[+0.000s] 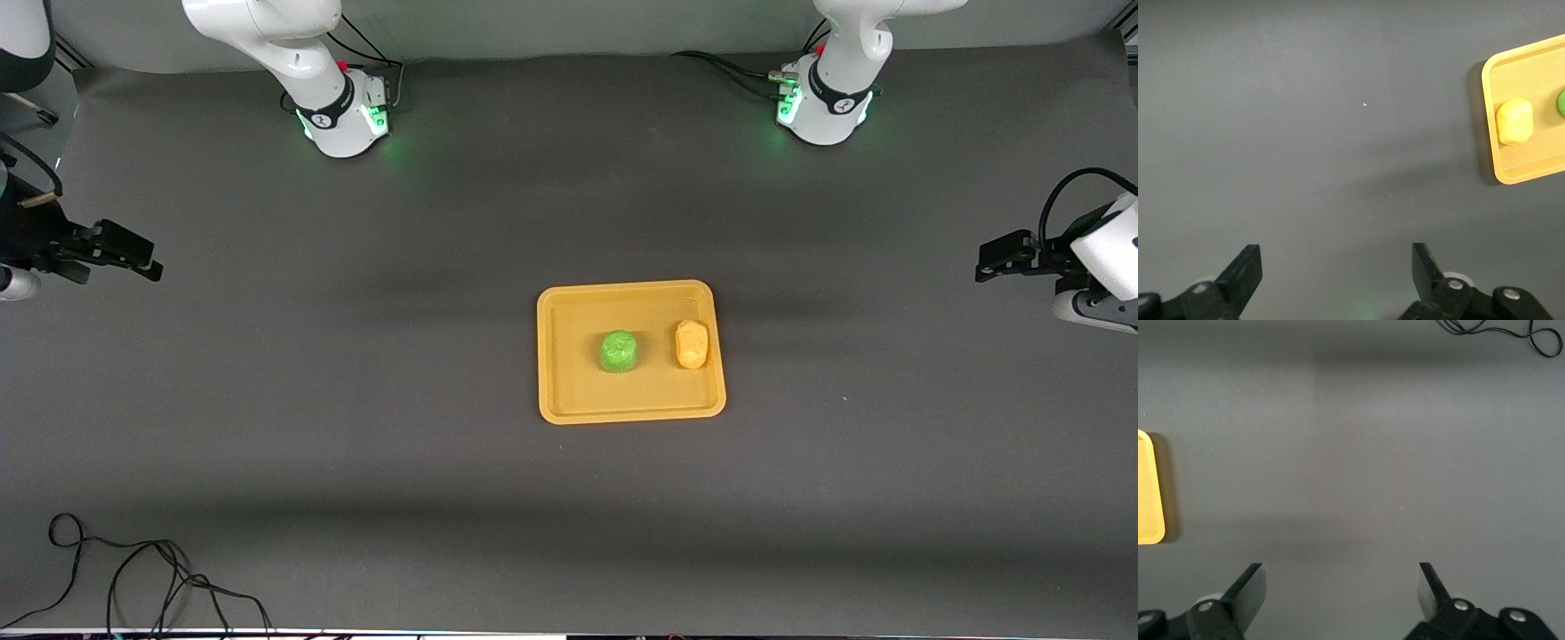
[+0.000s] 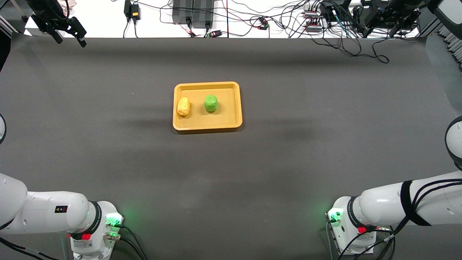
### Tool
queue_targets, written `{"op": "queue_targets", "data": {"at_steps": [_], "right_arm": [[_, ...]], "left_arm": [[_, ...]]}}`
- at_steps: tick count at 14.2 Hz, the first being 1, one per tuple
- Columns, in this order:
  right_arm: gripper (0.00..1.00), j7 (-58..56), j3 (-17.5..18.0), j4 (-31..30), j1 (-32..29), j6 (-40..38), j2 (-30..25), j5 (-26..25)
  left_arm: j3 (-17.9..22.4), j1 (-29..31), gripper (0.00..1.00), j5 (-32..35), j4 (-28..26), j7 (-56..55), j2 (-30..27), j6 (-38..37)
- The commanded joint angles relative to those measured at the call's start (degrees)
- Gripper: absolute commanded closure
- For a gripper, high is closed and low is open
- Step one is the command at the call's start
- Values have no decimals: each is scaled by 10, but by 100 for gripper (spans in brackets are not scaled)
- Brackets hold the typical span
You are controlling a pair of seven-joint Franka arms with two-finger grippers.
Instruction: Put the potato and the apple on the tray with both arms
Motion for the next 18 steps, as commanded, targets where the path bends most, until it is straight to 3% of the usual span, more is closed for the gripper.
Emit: {"op": "queue_targets", "data": {"at_steps": [1,8,18], "right_arm": [[0,-13,-3,14,1,-4,10,-7],[0,-11,54,27,-61,-19,13,-5],[0,-7,53,27,-55,-44,11,-6]], "left_arm": [[2,-6,0,12,2,-10,-2,-1],[2,-6,0,18,6,-9,-1,3],[1,-9,0,9,25,-37,12,2]]}}
